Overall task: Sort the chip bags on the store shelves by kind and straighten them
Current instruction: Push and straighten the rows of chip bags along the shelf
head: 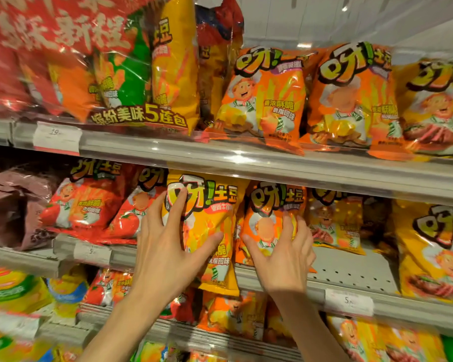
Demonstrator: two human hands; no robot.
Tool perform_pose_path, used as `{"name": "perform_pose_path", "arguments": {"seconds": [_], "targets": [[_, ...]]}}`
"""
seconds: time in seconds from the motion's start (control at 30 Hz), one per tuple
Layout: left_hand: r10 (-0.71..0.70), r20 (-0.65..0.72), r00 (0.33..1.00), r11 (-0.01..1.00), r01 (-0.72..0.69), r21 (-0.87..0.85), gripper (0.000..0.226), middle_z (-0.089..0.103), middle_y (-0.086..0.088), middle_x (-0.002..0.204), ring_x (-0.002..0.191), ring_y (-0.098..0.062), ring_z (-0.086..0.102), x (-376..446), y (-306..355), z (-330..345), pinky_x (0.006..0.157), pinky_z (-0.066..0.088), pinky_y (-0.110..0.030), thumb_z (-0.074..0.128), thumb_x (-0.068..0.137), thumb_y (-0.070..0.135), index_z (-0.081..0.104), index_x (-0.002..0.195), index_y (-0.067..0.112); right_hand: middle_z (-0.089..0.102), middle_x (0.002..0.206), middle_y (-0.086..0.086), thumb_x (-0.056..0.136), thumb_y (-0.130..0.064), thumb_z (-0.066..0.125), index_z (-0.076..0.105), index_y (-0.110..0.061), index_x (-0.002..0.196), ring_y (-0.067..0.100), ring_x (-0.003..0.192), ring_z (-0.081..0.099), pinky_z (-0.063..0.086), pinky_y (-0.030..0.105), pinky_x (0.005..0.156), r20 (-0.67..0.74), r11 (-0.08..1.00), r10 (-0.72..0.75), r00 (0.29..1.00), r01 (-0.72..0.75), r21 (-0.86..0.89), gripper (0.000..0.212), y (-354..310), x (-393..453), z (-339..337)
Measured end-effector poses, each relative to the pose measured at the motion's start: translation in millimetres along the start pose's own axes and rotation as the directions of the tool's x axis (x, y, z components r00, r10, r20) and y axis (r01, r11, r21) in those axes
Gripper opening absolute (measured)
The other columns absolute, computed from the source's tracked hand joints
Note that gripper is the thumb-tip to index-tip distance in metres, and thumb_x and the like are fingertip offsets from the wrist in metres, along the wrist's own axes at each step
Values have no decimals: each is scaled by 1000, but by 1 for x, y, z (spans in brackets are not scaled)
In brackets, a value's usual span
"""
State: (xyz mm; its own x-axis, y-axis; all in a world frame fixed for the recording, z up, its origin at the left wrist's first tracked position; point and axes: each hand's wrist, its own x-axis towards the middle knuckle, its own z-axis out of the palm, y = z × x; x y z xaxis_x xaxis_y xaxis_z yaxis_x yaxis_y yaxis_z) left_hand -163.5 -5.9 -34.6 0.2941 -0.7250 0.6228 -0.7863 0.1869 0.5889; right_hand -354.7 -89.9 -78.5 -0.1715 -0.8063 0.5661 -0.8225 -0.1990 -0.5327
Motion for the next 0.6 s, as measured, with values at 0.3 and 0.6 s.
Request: {"name": "perform_pose_path", "arguments": {"seconds": [0.3, 0.6], "targets": [[21, 100, 995, 996, -12, -87, 97, 14, 15, 158, 150, -17, 17, -8, 24, 10, 118, 30, -47, 52, 70, 86, 12, 152, 54, 27, 157, -4, 89, -68, 50, 35, -26, 151, 16, 147, 24, 26, 37, 120, 168, 946, 33, 985, -85, 312, 76, 17, 13, -61], [130, 215, 968, 973, -83, -217, 96, 12, 19, 158, 149, -11, 17, -27, 89, 69, 118, 28, -38, 55, 68, 85, 12, 150, 59, 55, 131, -16, 95, -54, 56, 54, -36, 134, -8, 112, 53, 44, 24, 94, 146, 886, 146, 978, -195, 420, 43, 73, 24, -123]]}}
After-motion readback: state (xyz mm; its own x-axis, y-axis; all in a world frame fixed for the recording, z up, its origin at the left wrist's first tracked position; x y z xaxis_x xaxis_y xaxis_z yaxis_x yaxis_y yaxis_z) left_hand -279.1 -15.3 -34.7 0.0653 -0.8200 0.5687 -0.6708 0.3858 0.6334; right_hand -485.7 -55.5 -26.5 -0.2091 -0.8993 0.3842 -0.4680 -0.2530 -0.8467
